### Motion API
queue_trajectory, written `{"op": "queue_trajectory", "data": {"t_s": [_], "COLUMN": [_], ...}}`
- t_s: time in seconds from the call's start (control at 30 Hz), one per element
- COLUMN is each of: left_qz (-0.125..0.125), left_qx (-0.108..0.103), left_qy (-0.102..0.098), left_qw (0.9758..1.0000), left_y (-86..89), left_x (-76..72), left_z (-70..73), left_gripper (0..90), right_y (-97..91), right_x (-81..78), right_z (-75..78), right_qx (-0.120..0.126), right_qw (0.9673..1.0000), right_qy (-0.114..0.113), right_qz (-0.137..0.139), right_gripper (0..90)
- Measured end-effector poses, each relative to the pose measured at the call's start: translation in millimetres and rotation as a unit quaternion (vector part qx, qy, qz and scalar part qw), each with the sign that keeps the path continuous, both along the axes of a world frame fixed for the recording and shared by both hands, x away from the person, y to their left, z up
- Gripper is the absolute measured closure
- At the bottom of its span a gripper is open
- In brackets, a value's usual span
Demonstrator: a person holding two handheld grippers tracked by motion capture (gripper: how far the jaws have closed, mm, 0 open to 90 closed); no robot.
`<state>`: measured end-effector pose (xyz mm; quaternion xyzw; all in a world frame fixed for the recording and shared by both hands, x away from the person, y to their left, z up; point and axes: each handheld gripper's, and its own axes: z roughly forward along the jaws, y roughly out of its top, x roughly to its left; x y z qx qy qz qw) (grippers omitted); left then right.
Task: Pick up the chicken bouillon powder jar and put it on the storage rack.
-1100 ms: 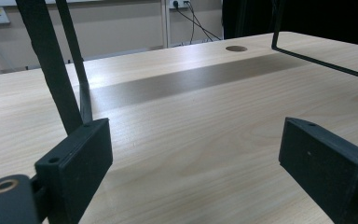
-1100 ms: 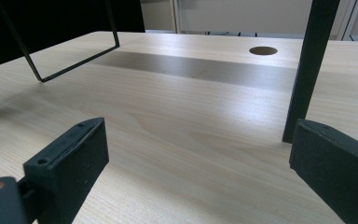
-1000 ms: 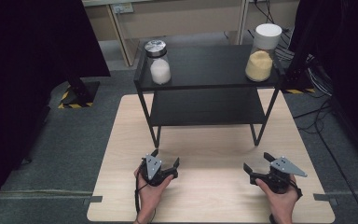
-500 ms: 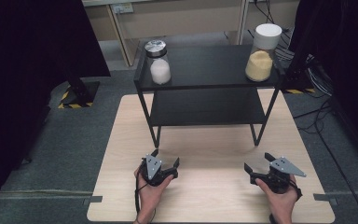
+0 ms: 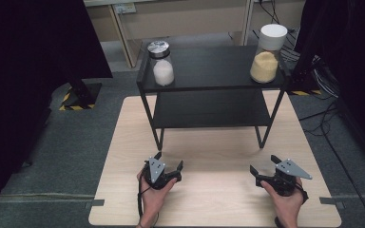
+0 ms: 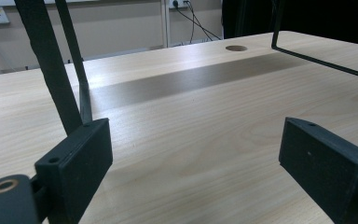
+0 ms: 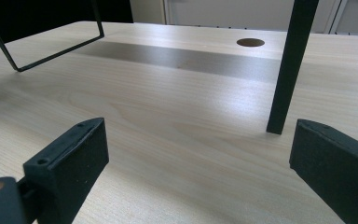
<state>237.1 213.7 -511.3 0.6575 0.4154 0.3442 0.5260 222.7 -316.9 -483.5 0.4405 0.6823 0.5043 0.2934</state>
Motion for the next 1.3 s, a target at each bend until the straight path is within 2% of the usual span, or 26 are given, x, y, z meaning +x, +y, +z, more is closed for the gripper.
{"op": "queue_trajectory", "data": {"t_s": [1.3], "left_qz": [-0.003], "left_qx": [0.003], "left_qy": [0.001], "left_qw": [1.0], "left_y": [0.0], "left_x": [0.9], "left_z": [0.6], "left_gripper": [9.1], "right_y": [-2.2], "right_x": [2.7], "right_z": [1.2], "right_qx": [-0.001], "right_qw": [0.9999], "right_qy": [0.005], "right_qz": [0.01], "right_gripper": [4.7]}}
